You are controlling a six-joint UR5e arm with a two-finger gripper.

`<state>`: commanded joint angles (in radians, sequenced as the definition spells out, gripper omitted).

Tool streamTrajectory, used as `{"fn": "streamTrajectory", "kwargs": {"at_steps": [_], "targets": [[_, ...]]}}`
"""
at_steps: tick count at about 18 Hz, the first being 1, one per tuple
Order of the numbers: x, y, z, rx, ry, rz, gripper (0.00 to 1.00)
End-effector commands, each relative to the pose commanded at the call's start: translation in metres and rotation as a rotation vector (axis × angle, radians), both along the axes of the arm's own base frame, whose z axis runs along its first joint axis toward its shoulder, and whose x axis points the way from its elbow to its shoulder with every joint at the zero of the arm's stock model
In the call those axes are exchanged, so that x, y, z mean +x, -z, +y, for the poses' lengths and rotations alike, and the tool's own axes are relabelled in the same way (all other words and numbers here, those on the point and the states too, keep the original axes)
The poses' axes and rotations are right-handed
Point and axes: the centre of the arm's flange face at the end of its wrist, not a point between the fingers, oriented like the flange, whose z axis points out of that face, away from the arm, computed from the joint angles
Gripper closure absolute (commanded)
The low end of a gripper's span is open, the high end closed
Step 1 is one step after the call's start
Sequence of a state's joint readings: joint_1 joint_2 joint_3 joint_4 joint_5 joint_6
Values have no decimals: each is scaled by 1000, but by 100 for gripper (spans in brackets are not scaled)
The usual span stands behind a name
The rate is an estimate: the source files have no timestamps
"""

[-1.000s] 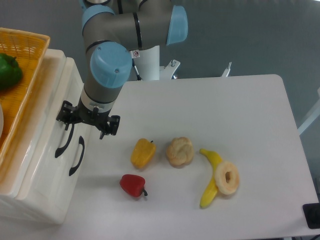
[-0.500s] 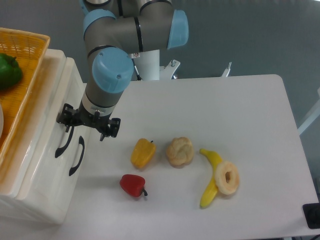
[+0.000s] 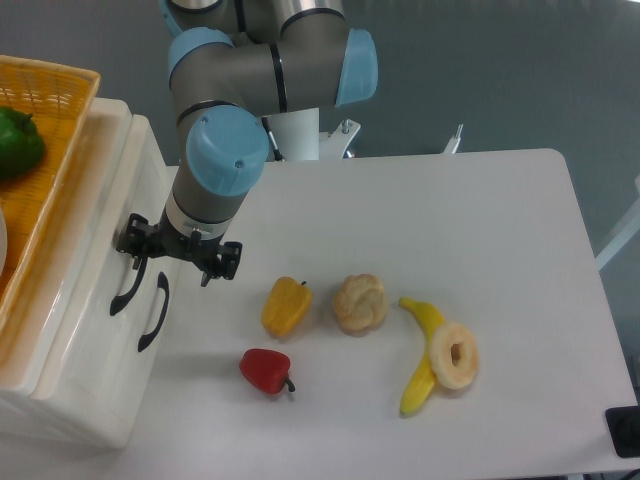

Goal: Slide the top white drawer open
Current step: 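Lower the gripper and hook the upper drawer's black handle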

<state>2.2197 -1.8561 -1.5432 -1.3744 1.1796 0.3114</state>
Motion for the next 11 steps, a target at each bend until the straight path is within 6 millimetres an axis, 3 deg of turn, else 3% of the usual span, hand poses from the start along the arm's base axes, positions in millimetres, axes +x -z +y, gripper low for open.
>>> {"fn": "streamTrajectory", "kwargs": {"at_steps": [11], "targets": [[-3,8,2,-10,3,1,0]]}}
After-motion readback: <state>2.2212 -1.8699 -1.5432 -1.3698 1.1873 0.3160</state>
